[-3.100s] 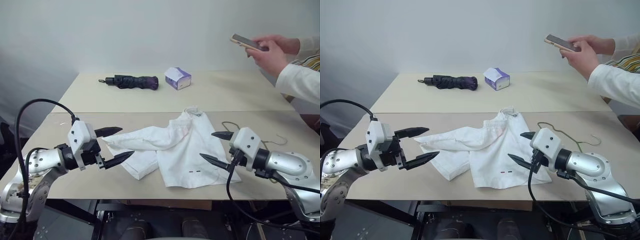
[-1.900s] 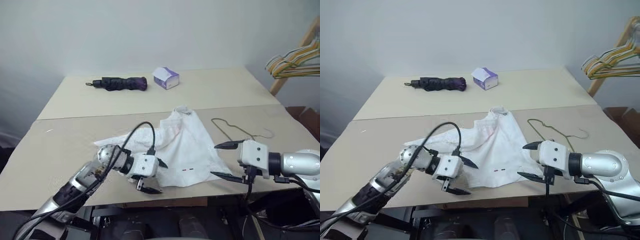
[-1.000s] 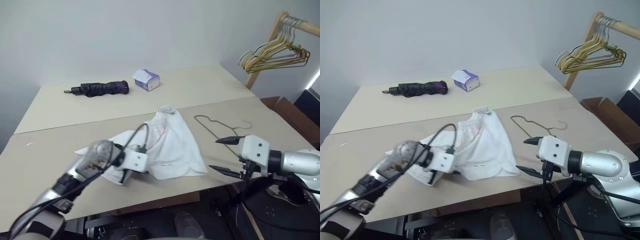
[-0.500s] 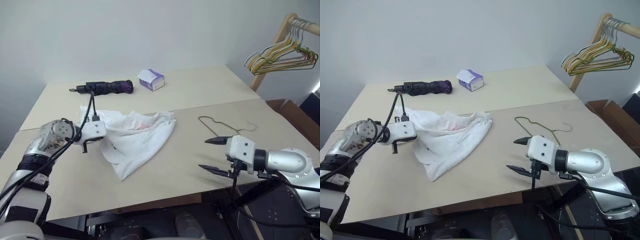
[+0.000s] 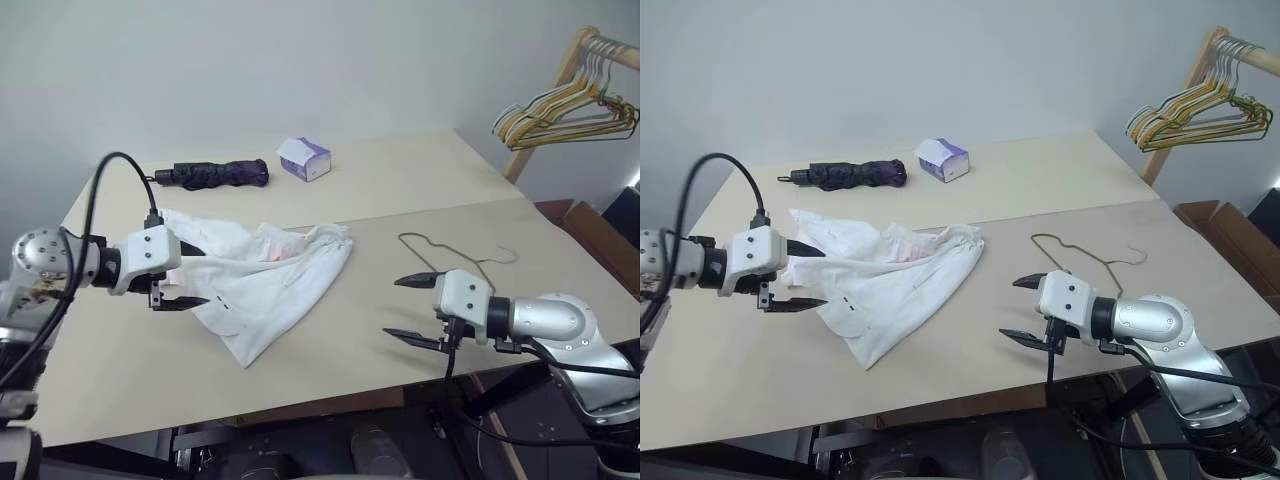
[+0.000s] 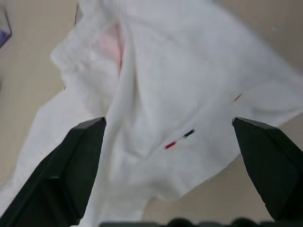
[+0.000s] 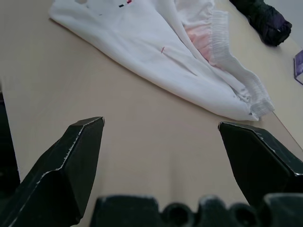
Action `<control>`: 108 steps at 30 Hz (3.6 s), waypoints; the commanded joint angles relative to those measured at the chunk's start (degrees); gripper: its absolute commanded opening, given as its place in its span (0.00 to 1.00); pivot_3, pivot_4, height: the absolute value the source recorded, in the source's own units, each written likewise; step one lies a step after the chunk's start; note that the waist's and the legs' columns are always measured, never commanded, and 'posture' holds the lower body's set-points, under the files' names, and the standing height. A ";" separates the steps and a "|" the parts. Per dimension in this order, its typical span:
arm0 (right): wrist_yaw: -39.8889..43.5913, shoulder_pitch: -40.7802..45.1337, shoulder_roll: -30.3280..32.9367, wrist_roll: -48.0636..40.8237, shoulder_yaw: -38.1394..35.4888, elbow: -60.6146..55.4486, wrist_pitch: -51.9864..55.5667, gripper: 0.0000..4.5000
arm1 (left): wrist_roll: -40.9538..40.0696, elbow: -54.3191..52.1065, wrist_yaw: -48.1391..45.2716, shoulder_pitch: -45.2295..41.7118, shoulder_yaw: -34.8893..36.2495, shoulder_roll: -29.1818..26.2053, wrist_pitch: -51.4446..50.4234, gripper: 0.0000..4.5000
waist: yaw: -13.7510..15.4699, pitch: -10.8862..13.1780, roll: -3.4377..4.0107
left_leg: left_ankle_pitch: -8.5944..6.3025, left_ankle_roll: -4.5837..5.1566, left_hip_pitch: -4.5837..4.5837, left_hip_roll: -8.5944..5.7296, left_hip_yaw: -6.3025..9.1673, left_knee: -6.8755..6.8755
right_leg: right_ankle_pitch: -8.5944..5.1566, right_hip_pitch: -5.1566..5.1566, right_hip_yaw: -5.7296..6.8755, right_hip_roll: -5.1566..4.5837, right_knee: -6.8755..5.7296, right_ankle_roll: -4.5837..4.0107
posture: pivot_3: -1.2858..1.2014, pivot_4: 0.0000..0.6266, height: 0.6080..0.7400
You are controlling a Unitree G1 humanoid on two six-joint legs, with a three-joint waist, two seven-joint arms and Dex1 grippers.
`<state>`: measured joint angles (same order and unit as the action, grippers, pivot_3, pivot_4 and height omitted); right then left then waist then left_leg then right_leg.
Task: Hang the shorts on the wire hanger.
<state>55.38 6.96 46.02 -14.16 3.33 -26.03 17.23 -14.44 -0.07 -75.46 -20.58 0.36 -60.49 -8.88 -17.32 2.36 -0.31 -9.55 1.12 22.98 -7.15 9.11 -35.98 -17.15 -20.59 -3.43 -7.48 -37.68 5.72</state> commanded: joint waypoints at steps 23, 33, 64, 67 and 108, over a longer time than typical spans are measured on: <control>-7.27 -3.54 -1.81 0.21 -0.65 -9.48 4.51 1.00 | 23.39 -22.20 21.01 -1.93 -32.14 6.51 -35.17 0.99 | 2.06 -0.02 -0.01 | -0.26 -0.39 -0.11 0.03 -0.17 0.01 | -0.01 0.27 -0.05 0.03 0.29 0.00 | 0.38 0.02 1.00; -8.30 -3.00 -2.46 0.53 0.16 -8.67 3.75 1.00 | 24.11 -15.73 21.38 -1.82 -29.74 6.84 -31.63 0.50 | 2.17 -0.24 0.14 | -0.27 -0.41 -0.24 0.09 -0.16 0.06 | -0.01 0.38 -0.02 0.04 0.49 0.00 | 0.39 0.00 1.00; -39.63 29.73 -10.71 56.30 30.45 50.47 -49.70 1.00 | -0.01 -26.23 3.54 24.35 18.97 -7.24 -12.29 0.01 | 5.36 -0.21 0.20 | -0.24 -0.39 -0.73 0.02 -0.15 0.38 | 0.05 0.47 -0.17 0.26 0.44 -0.18 | 0.48 0.00 1.00; -45.47 32.60 -11.17 62.30 33.55 56.32 -54.03 1.00 | 0.39 -26.90 4.38 25.84 20.26 -6.83 -12.41 0.01 | 6.03 -0.21 0.20 | -0.19 -0.45 -0.88 0.03 -0.16 0.64 | 0.03 0.47 -0.25 0.29 0.45 -0.26 | 0.49 0.00 1.00; -17.99 25.68 9.10 39.28 26.79 40.14 -60.43 0.01 | 1.09 -17.63 5.72 20.44 10.58 -2.55 -0.48 0.00 | 7.78 -0.25 0.11 | 0.17 -0.24 -1.03 0.13 -0.11 1.07 | 0.16 0.44 -0.38 0.44 0.49 -0.92 | 0.43 0.00 1.00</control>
<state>31.78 32.76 52.47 33.02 33.53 18.71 -42.63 -13.62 -19.25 -69.74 1.70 10.65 -62.99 -11.86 -9.54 2.11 -0.20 -9.39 0.86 21.98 -7.02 9.01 -34.92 -17.04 -20.17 -3.78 -7.07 -37.18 4.87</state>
